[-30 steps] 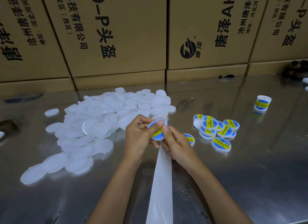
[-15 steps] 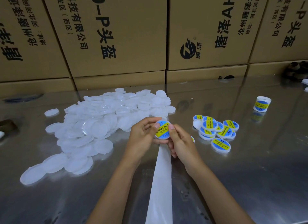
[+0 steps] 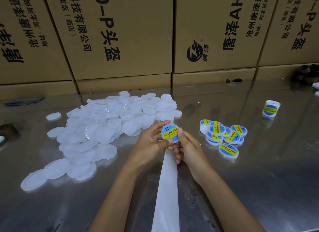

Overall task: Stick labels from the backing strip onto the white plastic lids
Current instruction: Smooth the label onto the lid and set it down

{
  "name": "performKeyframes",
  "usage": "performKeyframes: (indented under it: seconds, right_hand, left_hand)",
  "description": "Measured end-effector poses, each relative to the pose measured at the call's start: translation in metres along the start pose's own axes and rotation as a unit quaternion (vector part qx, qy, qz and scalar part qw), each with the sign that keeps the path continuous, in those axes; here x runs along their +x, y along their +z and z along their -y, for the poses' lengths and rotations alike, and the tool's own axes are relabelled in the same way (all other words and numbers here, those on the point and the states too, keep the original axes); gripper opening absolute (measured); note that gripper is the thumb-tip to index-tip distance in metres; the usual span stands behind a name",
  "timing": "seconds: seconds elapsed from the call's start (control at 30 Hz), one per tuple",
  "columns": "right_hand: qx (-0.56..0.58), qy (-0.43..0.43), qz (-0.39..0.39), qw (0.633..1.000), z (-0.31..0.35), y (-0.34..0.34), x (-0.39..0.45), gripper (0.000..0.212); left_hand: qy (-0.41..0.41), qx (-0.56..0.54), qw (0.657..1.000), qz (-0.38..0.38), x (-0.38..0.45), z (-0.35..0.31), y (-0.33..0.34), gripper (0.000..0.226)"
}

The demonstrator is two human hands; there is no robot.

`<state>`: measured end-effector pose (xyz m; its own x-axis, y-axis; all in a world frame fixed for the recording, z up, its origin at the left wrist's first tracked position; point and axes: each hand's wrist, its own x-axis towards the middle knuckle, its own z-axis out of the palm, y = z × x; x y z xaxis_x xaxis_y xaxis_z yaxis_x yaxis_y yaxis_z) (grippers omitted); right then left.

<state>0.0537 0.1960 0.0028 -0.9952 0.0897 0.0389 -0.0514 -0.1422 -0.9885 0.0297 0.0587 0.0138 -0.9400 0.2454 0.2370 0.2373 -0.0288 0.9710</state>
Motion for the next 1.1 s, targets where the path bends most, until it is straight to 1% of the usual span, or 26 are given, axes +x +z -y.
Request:
performKeyframes:
  seconds: [0.13,0.23,0.37,0.47,0.57,0.63,0.7,0.77,0.9,0.97,1.1]
  right_hand:
    - [0.019,0.027,0.019,0.999,0.000,0.001,0.000,0.043]
    - [0.022,0.043,0.020,0.999,0.002,0.002,0.002,0.046]
    - [0.019,0.024,0.034,0.999,0.004,0.001,0.002,0.051]
    - [0.005,0.026,0.045,0.999,0.006,0.002,0.001,0.054]
    - [-0.029,0.047,0.048,0.997,0.009,0.004,0.001,0.064]
    - [-0.067,0.009,0.057,0.996,0.007,0.004,-0.002,0.058]
    - [-0.119,-0.050,0.061,0.990,0.004,0.004,-0.006,0.044]
    - [-0.143,-0.075,0.051,0.985,0.001,0.004,-0.005,0.038]
    - [-0.157,-0.083,0.038,0.983,0.000,0.002,-0.002,0.041]
    - [-0.152,-0.083,0.034,0.984,0.000,0.000,-0.001,0.039]
    - [-0.098,-0.063,0.009,0.993,-0.001,-0.004,0.002,0.040]
  left_hand:
    - [-0.001,0.017,1.000,-0.021,-0.001,0.005,0.001,0.048]
    - [-0.001,0.018,0.998,-0.056,-0.003,0.003,0.005,0.046]
    - [0.015,0.020,0.996,-0.088,-0.003,-0.001,0.008,0.038]
    - [0.014,0.021,0.993,-0.112,-0.003,-0.004,0.009,0.035]
    - [0.028,0.019,0.990,-0.135,-0.003,-0.006,0.009,0.027]
    - [0.038,0.017,0.988,-0.147,-0.004,-0.006,0.007,0.018]
    - [0.041,0.015,0.987,-0.152,-0.004,-0.006,0.004,0.011]
    - [0.038,0.025,0.988,-0.149,-0.003,-0.004,0.002,0.012]
    - [0.034,0.026,0.992,-0.122,-0.001,0.000,0.002,0.017]
    - [0.024,-0.001,0.995,-0.098,-0.001,0.001,0.003,0.019]
    - [-0.016,-0.075,0.997,-0.031,-0.001,0.001,0.001,0.029]
